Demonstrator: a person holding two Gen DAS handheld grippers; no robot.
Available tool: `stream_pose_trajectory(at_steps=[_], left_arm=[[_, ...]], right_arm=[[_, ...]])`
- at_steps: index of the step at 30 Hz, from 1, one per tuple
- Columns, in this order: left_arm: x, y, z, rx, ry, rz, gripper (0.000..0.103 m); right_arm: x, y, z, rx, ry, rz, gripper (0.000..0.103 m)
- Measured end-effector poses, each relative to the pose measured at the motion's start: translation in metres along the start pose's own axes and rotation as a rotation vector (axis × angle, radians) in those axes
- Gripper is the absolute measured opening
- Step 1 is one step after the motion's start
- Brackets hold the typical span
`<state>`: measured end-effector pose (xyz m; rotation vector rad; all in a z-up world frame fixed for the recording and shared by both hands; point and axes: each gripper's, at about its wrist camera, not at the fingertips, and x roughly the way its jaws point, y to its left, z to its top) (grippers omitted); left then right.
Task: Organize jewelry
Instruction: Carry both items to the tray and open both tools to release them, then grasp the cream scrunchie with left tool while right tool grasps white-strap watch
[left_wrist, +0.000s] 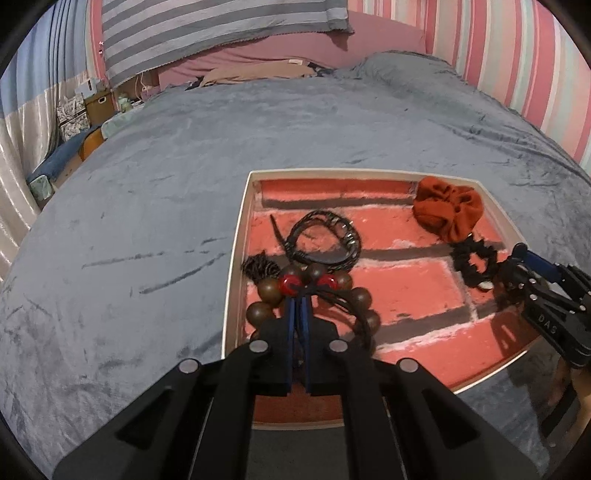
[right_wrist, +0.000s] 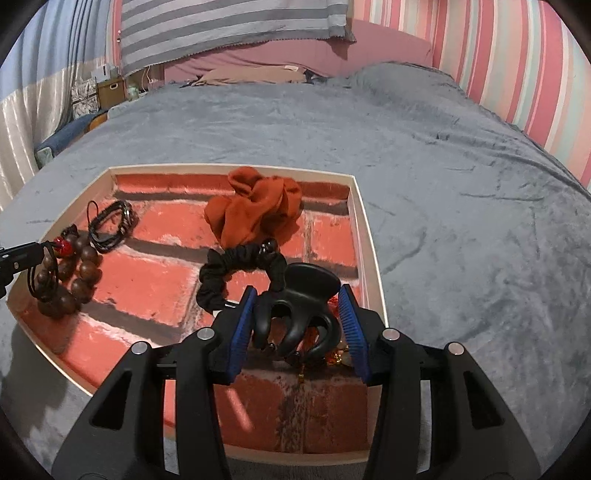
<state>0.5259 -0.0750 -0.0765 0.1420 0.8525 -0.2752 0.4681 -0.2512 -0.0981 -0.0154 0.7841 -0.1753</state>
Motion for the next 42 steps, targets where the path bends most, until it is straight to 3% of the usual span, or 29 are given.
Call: stream_pose_trajectory(at_steps=[6,8,10,11,12,14,17,19,21,24,29,33,37,42], left_arm=[[0.006,0.007,-0.005,-0.037,0.01,0.011,0.007],[0.002,0.008,-0.005,-0.045,0.006,0.004,0.007],[-0.004,0.008,-0.004,-0.045,-0.001,-0.001,0.009],[-0.009,0.008,-0.004,-0.044,-0.007,0.0,0.023],[-0.016,0.008,-0.003,-0.044,-0.019,0.007,0.05],[-0.034,0.006,-0.003,-0.037,-0.074,0.022,0.068],[-0.057,0.006,-0.003,-0.043,-0.091,-0.011,0.068],[-0.08,0.009,-0.007,-0.061,-0.118,-0.021,0.072],[-0.112,0.012,-0.017,-0.073,-0.169,-0.013,0.086],[-0.158,0.016,-0.039,-0.071,-0.241,-0.003,0.096],[-0.222,0.027,-0.087,-0.078,-0.295,-0.009,0.097],[-0.252,0.033,-0.127,-0.096,-0.286,0.006,0.097],[-0.272,0.037,-0.171,-0.111,-0.269,0.012,0.097],[-0.275,0.035,-0.219,-0.091,-0.217,0.029,0.097]], right_arm=[[0.002,0.0,0.0,0.006,-0.003,0.002,0.048],[-0.001,0.0,0.0,0.006,-0.013,0.0,0.067],[-0.008,-0.001,0.001,0.002,-0.035,-0.002,0.075],[-0.012,-0.002,0.002,0.007,-0.043,0.008,0.079],[-0.017,-0.003,0.003,0.012,-0.05,0.016,0.081],[-0.034,-0.006,0.006,0.016,-0.076,0.028,0.087],[-0.067,-0.008,0.008,0.018,-0.126,0.019,0.099],[-0.087,-0.01,0.006,0.026,-0.145,0.026,0.099],[-0.112,-0.012,-0.002,0.04,-0.154,0.033,0.099],[-0.147,-0.01,-0.023,0.049,-0.151,0.066,0.099],[-0.196,0.002,-0.071,0.043,-0.153,0.02,0.099],[-0.235,0.016,-0.115,-0.012,-0.162,0.046,0.099],[-0.255,0.024,-0.152,-0.052,-0.143,0.101,0.099],[-0.26,0.031,-0.194,-0.059,-0.097,0.11,0.099]])
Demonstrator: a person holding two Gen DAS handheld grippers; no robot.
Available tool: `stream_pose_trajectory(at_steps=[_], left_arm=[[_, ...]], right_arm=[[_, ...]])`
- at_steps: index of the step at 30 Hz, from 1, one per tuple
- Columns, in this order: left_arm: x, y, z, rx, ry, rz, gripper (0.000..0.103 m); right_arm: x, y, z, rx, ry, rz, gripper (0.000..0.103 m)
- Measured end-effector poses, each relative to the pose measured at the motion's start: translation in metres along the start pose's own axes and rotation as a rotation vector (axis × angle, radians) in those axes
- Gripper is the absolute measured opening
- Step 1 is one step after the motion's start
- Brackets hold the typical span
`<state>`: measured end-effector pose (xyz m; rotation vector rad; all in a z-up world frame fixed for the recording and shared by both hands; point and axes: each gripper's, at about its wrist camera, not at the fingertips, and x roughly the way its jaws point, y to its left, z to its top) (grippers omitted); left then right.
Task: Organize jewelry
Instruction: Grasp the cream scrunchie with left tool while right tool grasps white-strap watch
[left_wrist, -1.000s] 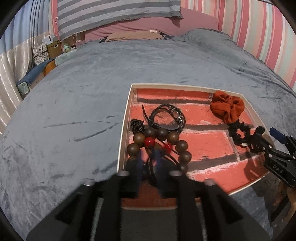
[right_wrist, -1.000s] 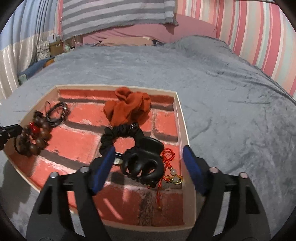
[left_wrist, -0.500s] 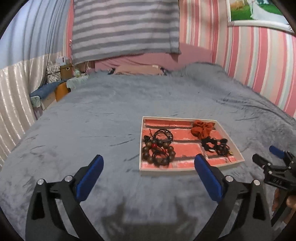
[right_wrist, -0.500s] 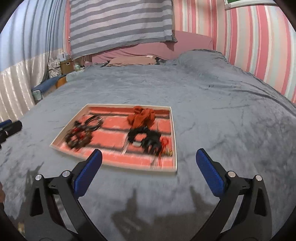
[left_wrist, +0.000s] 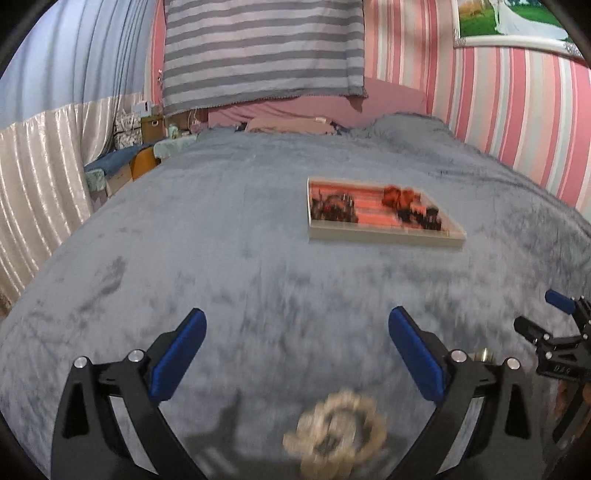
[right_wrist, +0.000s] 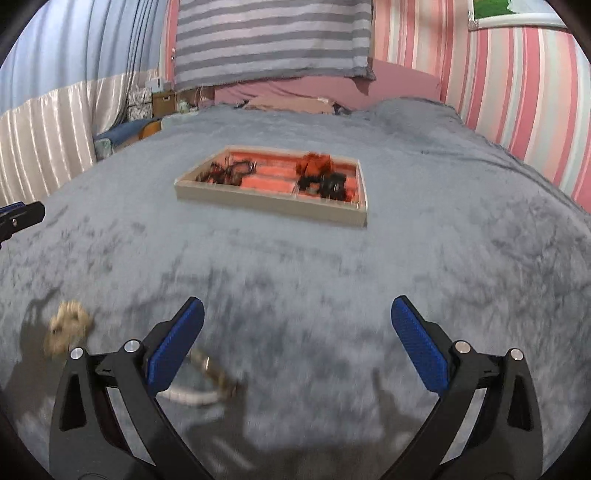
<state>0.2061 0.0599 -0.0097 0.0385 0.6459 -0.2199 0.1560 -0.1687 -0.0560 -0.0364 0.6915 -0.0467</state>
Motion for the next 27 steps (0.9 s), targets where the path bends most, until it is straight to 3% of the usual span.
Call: stream_pose_trajectory(at_steps=[5,10,15,19,21,23,27], left_arm=[[0.009,0.01,-0.042,-0.036,0.09,-0.014,0.097],[0.021,0.023,-0.064,-0.076,0.143,-0.033,0.097],[0.031,0.024,-0.065,-0.076,0.169,-0.075,0.096],[0.042,0.007,-0.067,0.001,0.203,-0.083,0.094],[0.048,-0.001,-0.069,0.04,0.224,-0.079,0.08],[0.056,-0.006,-0.071,0.063,0.257,-0.078,0.067],[0.06,-0.007,-0.067,0.053,0.257,-0.1,0.047]], right_arm=[[0.009,0.011,-0.021,0.005,0.049,0.033,0.099],[0.017,0.03,-0.027,-0.058,0.065,0.023,0.098],[0.028,0.038,-0.028,-0.089,0.107,0.033,0.088],[0.04,0.038,-0.029,-0.087,0.154,0.054,0.073],[0.044,0.038,-0.03,-0.081,0.166,0.068,0.068],[0.048,0.037,-0.03,-0.073,0.179,0.086,0.054],[0.051,0.039,-0.028,-0.072,0.186,0.129,0.037]])
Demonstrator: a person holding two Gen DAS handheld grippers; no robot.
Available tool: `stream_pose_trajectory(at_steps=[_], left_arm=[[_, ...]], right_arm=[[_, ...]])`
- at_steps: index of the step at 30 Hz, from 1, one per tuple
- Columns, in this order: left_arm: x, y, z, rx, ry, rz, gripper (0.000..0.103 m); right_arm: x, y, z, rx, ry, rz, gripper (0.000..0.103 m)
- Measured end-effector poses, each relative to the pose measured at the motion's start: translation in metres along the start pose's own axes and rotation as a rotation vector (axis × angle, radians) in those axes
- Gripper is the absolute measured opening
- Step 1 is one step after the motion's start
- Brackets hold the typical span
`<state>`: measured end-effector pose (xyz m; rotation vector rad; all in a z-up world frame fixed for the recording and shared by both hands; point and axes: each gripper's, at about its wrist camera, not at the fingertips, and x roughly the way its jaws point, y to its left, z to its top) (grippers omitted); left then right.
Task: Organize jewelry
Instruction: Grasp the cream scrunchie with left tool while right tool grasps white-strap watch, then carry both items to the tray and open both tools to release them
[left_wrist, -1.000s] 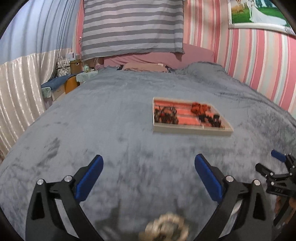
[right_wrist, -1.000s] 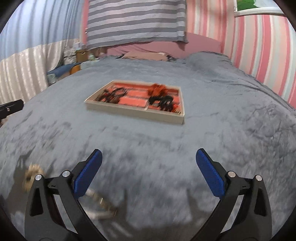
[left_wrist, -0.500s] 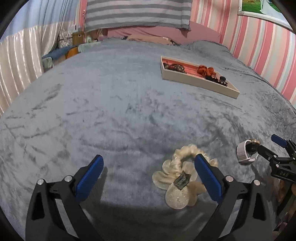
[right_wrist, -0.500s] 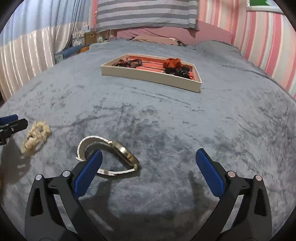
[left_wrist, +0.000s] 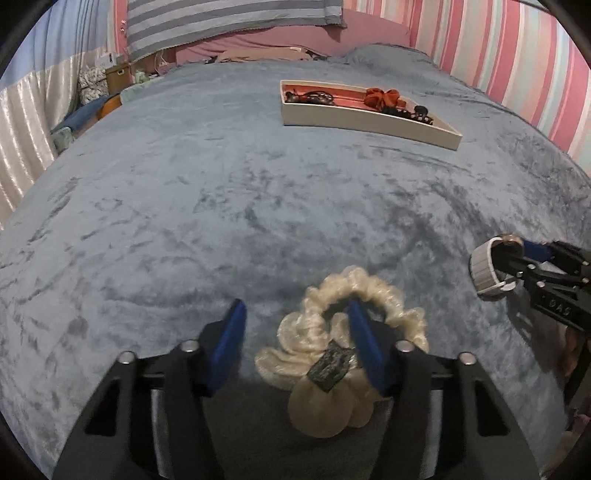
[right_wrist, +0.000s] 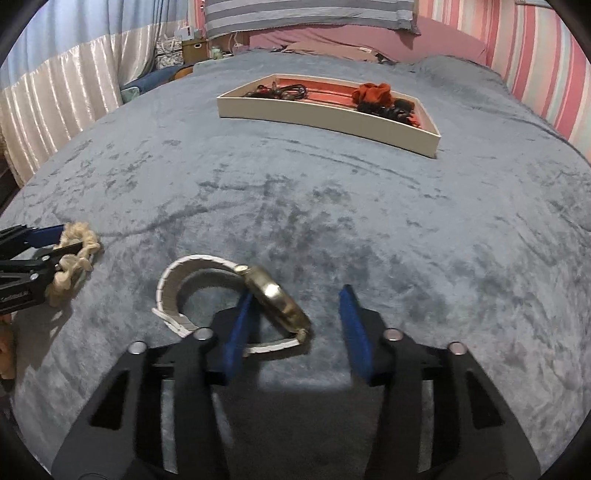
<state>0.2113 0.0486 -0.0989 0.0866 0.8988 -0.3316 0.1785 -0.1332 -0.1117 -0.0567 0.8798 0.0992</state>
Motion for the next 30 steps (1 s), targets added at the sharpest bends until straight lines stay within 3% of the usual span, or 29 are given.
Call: stream_pose_trajectory(at_steps=[2,6,11,15,20,30], left_arm=[[0.002,-0.001,0.002,0.0,0.002,-0.001,0.038],[0.002,-0.003,0.006,-0.007,-0.004,-0.01,0.016],[0.002,-0.007,0.012,-0.019,-0.02,-0.016,0.012],[-0.003,-0.012,0.019,-0.019,-0.054,-0.022,0.01],[-0.004,-0.02,0.035,-0.022,-0.089,-0.032,0.01],[0.003,-0.047,0.114,-0.007,-0.197,-0.004,0.01]], right_arm=[[0.0,0.002,0.001,-0.006,-0.002,0.011,0.028],[0.0,0.002,0.002,0.005,-0.008,0.021,0.027],[-0.001,-0.004,0.004,0.03,-0.014,0.043,0.026],[-0.003,-0.012,0.008,0.058,-0.031,0.058,0.016],[-0.004,-0.026,0.017,0.097,-0.055,0.056,0.015],[-0.007,-0.061,0.07,0.15,-0.154,-0.014,0.015]])
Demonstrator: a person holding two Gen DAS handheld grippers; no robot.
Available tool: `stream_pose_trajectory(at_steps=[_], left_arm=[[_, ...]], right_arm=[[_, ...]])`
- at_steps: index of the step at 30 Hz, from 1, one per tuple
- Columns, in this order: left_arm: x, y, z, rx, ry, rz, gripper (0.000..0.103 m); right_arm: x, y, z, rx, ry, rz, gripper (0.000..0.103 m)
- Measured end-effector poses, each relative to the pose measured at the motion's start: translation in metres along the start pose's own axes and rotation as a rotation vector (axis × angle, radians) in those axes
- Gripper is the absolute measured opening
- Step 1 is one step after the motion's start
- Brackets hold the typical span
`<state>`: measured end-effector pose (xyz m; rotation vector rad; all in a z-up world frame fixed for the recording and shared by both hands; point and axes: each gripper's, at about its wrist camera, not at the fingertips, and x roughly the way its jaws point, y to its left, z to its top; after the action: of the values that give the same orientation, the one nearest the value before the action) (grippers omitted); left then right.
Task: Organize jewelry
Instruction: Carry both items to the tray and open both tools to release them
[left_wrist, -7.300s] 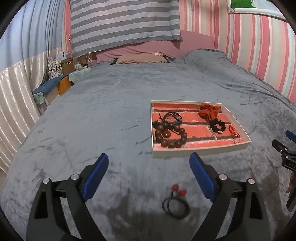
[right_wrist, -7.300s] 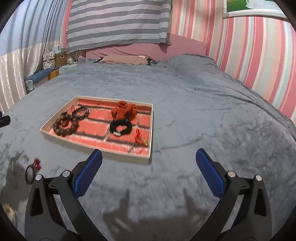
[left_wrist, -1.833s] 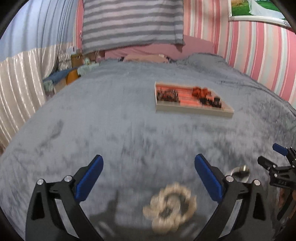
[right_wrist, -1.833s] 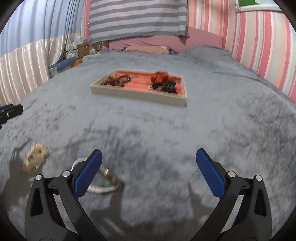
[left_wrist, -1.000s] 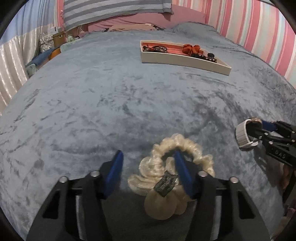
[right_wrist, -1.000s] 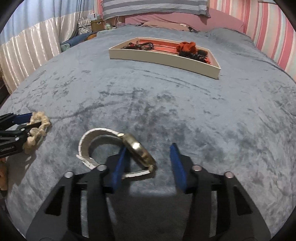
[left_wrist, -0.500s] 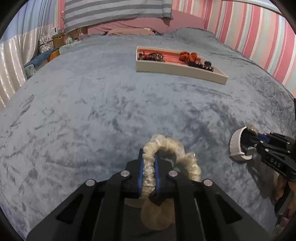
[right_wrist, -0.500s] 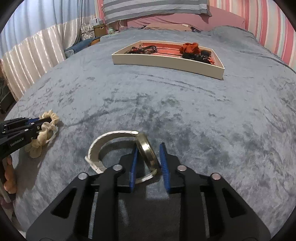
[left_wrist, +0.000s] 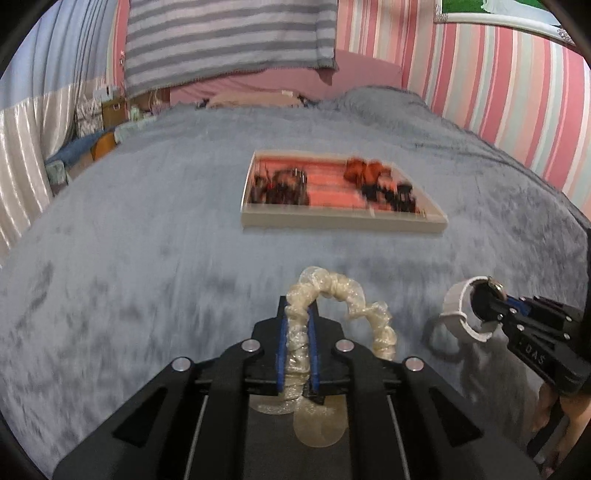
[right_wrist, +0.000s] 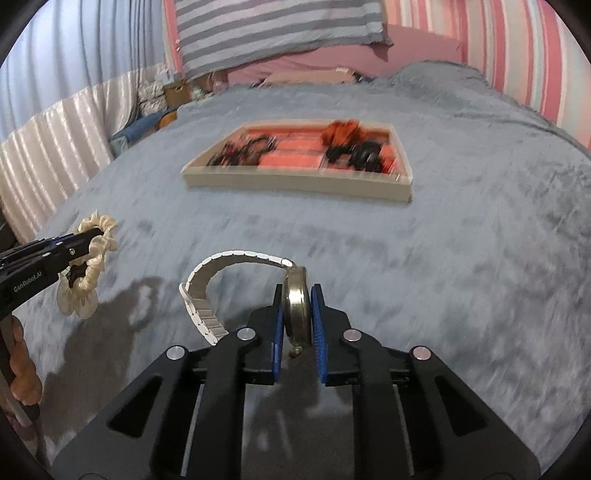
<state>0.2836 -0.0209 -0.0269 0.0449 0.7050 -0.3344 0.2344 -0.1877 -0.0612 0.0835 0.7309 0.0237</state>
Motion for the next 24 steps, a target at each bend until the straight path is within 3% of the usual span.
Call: stream_pose_trajectory(at_steps=[10,18,24], left_arm=[[0.053,-0.002,0.08,-0.019,-0.077,0.054,0.01],[0.128,0.016,0.109,-0.008,-0.029,0.118,0.01],[0.175,0.028,0.112,-0.037,0.037,0.124,0.01]], right_arm=[[0.035,-0.026,0.083,0.053,-0.109,-0.099,0.015],[0.1,-0.033,0.12,0.044,-0.08,-0.162,0.015],[0.136,-0.043,0.123,0.064,-0.042,-0.194,0.015]])
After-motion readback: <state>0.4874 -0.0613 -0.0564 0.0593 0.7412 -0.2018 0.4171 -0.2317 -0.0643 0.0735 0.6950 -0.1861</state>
